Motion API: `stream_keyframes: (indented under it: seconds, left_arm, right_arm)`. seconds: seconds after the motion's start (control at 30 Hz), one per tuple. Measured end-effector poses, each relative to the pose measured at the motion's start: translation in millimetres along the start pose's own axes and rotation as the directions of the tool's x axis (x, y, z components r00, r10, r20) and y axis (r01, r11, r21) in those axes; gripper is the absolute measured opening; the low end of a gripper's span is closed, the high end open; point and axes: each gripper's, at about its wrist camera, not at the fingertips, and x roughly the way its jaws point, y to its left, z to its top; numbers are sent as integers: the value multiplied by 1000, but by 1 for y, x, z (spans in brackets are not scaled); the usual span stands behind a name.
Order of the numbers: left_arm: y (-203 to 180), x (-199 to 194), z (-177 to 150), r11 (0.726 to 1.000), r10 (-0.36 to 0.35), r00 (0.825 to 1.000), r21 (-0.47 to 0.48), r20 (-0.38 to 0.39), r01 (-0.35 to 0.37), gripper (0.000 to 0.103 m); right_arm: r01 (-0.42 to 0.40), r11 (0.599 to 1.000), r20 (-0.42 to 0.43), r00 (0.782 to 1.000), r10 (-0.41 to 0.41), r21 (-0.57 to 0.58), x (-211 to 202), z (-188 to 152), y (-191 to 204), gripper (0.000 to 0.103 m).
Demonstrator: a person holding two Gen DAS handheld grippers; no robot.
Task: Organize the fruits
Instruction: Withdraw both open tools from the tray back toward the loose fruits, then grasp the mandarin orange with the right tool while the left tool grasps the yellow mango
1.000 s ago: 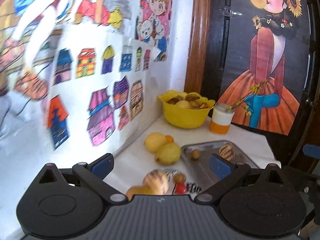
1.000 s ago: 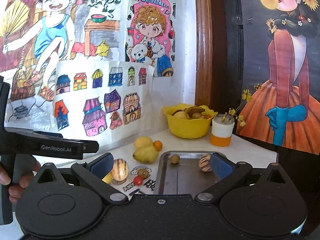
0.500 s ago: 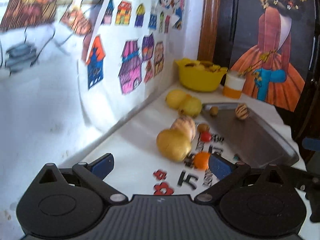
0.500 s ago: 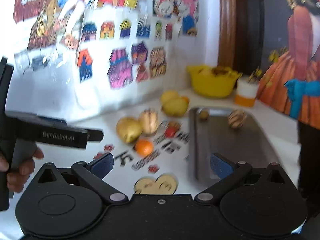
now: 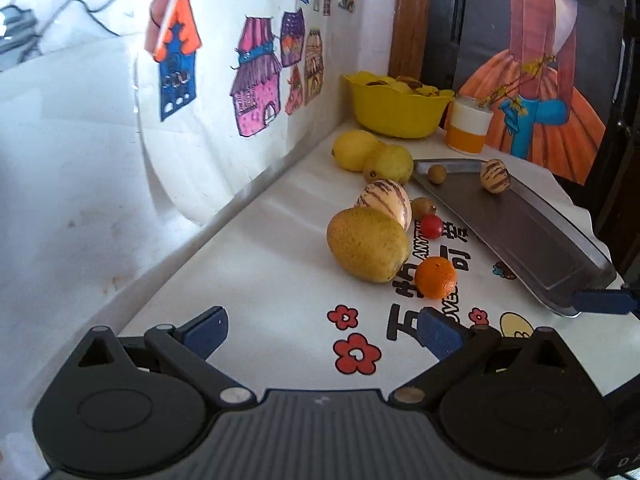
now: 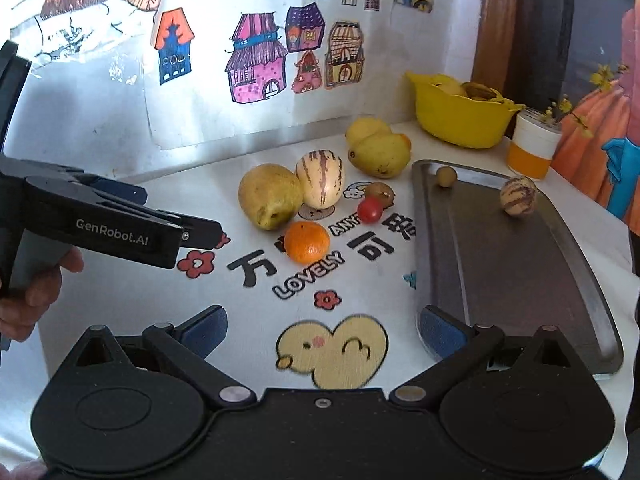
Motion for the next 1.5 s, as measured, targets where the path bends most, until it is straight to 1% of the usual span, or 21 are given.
stream_keyframes:
  seconds: [0.13, 0.3, 0.37, 0.4, 0.47, 0.53, 0.6, 0.67, 0.8, 0.9, 1.03, 1.2, 1.3, 1.4, 1.5]
  left_arm:
    - [3, 12, 9, 1000, -14, 1000, 3, 0, 14, 102]
    - [3, 27, 24, 999, -36, 999, -3, 11, 36, 102]
    - [2, 35, 29, 999, -38, 999, 5, 8, 38, 102]
    - [1, 38, 32, 999, -35, 999, 9, 5, 35, 102]
    - [-1, 45, 35, 999, -42, 999, 20, 0, 42, 102]
    - [-2, 50, 37, 998, -48, 999, 30, -7, 49, 102]
    - [-4, 55, 39, 997, -63, 998, 38, -11, 63, 102]
    - [-4, 59, 41, 996, -77, 997, 36, -20, 77, 102]
    - [-6, 66, 43, 995, -87, 996, 36, -33, 88, 102]
    - [-7, 70, 44, 994, -99, 994, 34, -37, 100, 102]
    - [-8, 73, 44, 993, -111, 993, 34, -43, 112, 98]
    - [-10, 75, 44, 991, -123, 991, 41, -42, 125, 91]
    - [-9, 78, 44, 990, -132, 990, 44, -57, 134, 87]
    - [-11, 78, 43, 989, -136, 989, 56, -56, 139, 83]
    - [-12, 78, 44, 988, -140, 988, 57, -58, 144, 79]
  right_arm:
    - [-6, 999, 10, 1000, 7, -42, 13, 13, 0, 102]
    - [-16, 995, 18, 1000, 18, -95, 32, 27, 1, 95]
    - [-19, 994, 13, 1000, 20, -104, 40, 31, 2, 94]
    - [-20, 994, 14, 1000, 21, -107, 42, 32, 2, 89]
    - [-23, 994, 8, 1000, 24, -110, 49, 34, 2, 84]
    - [-35, 995, -1, 999, 35, -99, 54, 35, 1, 82]
    - [-49, 995, -10, 999, 48, -90, 58, 36, 0, 77]
    - [-54, 995, -14, 999, 53, -87, 62, 37, 0, 73]
    - [-63, 996, -21, 998, 62, -66, 66, 36, -2, 64]
    - [-73, 996, -20, 997, 72, -41, 67, 34, -4, 60]
    - [-65, 997, -11, 998, 65, -35, 68, 34, -3, 55]
    - [-73, 997, -5, 997, 73, -8, 68, 33, -5, 45]
    - [-86, 996, -3, 996, 86, -3, 68, 33, -5, 40]
    - [-93, 996, -1, 996, 93, 0, 68, 33, -4, 37]
    - [-97, 995, -1, 995, 97, 7, 67, 33, -4, 37]
